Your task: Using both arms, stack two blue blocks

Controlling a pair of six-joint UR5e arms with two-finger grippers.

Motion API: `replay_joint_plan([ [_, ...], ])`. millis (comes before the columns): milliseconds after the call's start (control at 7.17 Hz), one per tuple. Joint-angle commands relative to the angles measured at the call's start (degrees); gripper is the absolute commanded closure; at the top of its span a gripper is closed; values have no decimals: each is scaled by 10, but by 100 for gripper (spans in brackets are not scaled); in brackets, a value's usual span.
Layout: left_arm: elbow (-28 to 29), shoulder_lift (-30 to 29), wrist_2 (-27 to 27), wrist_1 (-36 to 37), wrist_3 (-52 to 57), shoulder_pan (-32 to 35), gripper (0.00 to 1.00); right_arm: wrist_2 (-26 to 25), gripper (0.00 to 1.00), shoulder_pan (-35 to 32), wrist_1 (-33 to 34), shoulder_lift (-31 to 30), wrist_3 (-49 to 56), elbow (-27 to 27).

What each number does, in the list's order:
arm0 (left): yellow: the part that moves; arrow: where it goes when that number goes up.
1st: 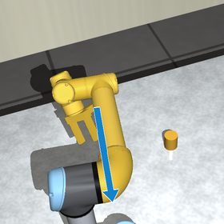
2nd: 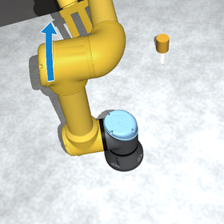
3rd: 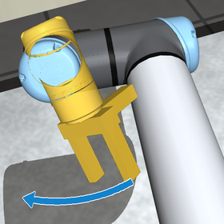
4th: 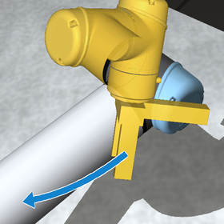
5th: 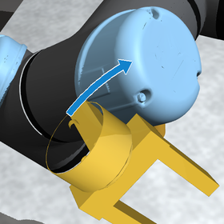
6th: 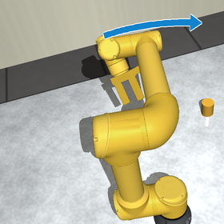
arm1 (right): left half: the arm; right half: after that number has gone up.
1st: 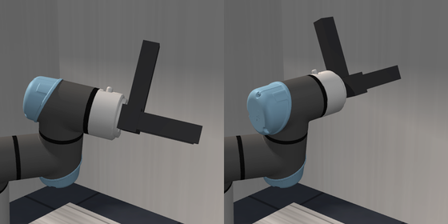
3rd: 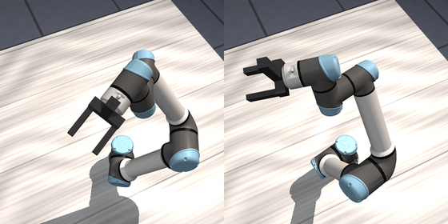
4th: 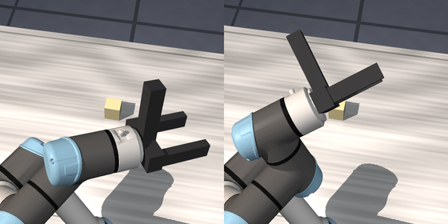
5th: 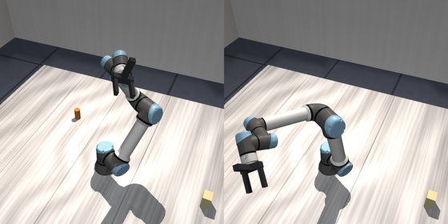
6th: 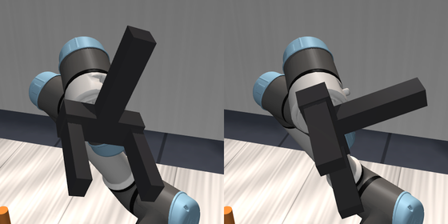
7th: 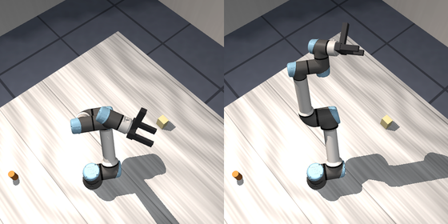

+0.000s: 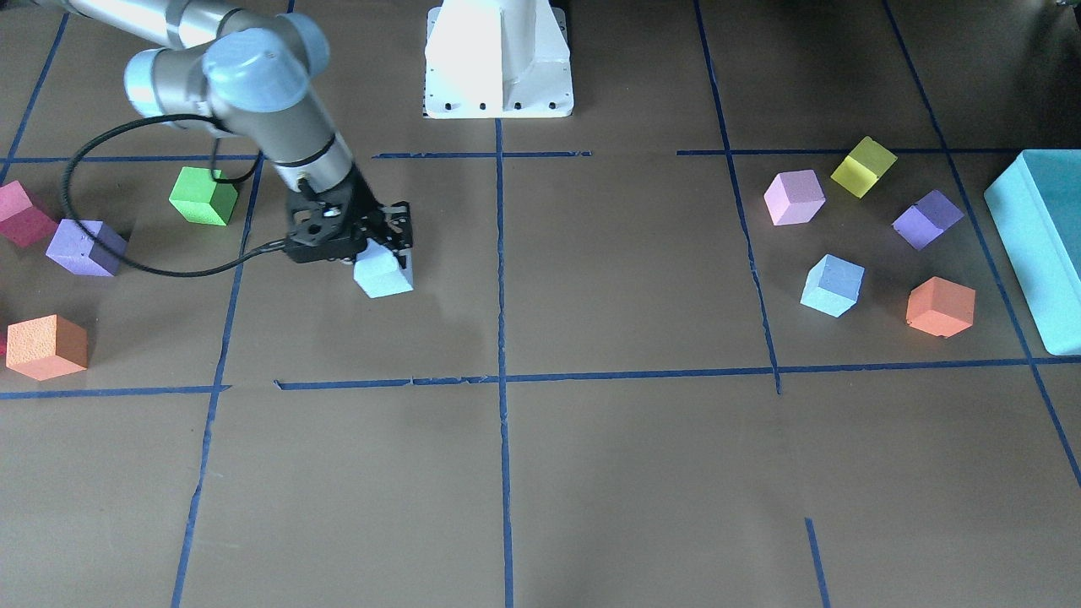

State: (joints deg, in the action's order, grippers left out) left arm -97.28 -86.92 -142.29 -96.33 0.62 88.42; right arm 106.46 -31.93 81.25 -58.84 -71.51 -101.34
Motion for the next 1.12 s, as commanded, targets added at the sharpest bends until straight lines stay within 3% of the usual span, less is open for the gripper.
replay_joint_plan([
  [0, 0, 0, -3, 0, 0, 0, 0, -37, 98, 45, 55, 102, -76, 81],
  [140, 1, 0, -16, 0, -1, 0, 0, -37, 98, 48, 53, 133, -78, 124],
  [558, 1, 1, -22, 0, -1, 0, 0, -38, 98, 54, 53, 158, -69, 163],
  [977, 1, 1, -23, 0, -1, 0, 0, -41, 97, 63, 50, 157, -58, 171],
])
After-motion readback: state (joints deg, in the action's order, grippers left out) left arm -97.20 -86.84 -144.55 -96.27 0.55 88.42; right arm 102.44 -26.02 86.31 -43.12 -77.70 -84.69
